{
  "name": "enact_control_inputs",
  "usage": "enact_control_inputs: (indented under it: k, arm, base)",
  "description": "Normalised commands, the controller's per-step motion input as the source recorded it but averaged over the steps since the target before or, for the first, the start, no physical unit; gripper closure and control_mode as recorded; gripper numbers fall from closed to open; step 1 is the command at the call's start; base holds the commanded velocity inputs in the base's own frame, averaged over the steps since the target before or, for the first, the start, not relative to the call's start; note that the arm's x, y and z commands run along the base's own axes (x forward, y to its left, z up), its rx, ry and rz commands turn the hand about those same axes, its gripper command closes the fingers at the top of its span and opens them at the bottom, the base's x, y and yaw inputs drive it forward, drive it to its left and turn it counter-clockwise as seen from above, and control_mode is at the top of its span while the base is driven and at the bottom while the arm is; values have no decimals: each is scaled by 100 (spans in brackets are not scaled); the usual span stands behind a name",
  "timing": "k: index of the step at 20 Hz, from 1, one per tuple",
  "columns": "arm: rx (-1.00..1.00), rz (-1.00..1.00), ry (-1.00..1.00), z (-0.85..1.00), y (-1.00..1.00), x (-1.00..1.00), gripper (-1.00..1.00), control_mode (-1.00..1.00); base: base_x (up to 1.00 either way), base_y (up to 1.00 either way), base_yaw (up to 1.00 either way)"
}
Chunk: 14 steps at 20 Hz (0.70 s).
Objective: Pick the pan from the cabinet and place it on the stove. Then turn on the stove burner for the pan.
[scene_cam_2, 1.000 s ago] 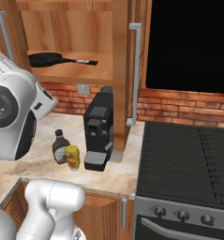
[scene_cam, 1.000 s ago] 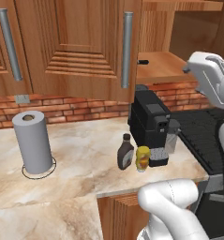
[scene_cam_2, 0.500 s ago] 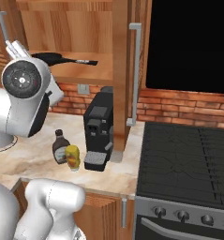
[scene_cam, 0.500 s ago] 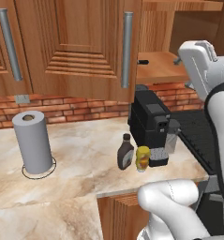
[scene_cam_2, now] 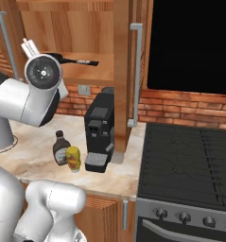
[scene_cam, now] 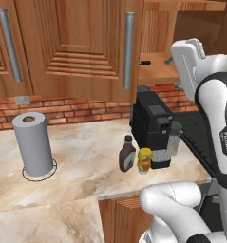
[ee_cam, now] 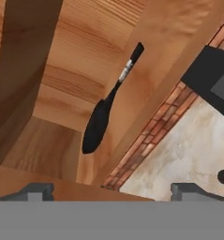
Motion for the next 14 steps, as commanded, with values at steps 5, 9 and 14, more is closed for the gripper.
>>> enact_control_inputs:
  k: [5,9,14]
  arm:
    - [11,4,0,-18,26,38,-100,-100]
    - [9,4,0,-15,32,37,-100,-100]
    - [5,5,4,-8,34,39,-100,-100]
  base:
    - [0,0,0]
    - [0,0,0]
    - [0,0,0]
